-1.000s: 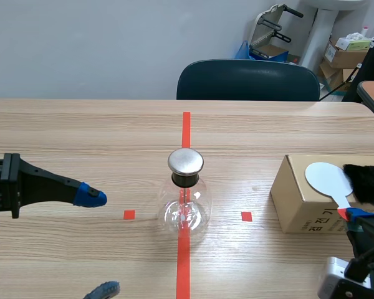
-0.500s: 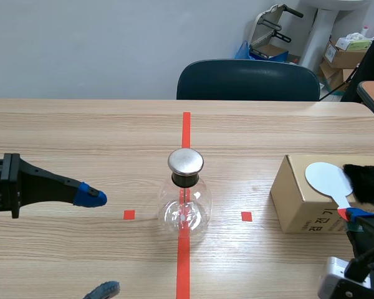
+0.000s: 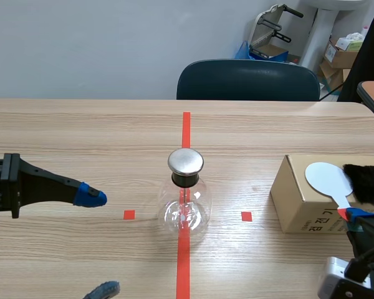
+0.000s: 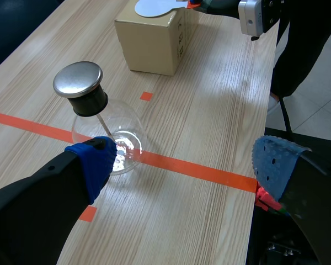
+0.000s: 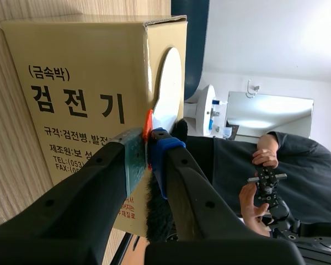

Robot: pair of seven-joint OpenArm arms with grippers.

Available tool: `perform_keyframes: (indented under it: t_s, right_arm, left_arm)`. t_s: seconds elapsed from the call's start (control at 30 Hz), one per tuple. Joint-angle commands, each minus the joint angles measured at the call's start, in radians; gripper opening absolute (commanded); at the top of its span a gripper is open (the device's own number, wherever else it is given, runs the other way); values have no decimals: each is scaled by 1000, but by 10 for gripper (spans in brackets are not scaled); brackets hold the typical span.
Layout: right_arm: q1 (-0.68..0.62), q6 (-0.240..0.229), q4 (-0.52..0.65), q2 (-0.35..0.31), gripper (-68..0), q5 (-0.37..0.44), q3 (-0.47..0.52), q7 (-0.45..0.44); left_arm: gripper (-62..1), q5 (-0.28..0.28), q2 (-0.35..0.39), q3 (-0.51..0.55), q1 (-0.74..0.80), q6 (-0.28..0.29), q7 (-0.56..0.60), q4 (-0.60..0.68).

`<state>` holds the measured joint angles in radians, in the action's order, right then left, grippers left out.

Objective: Do the electroscope experiment

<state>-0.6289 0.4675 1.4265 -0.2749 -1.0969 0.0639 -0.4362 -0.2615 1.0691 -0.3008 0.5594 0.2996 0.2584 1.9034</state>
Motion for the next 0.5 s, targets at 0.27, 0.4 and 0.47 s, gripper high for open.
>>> perform_keyframes:
  t_s: [0.27,0.4,0.47]
  right_arm:
    - [14,11,8,-13,-669,1,11,4]
    - [14,11,8,-14,-669,1,11,5]
    - [14,11,8,-14,-669,1,11,5]
  left_arm:
    - [-78,-7,-8,0,5,-2,11,7]
    - [-78,-7,-8,0,5,-2,6,7]
    - [-78,-7,-8,0,5,-2,6,7]
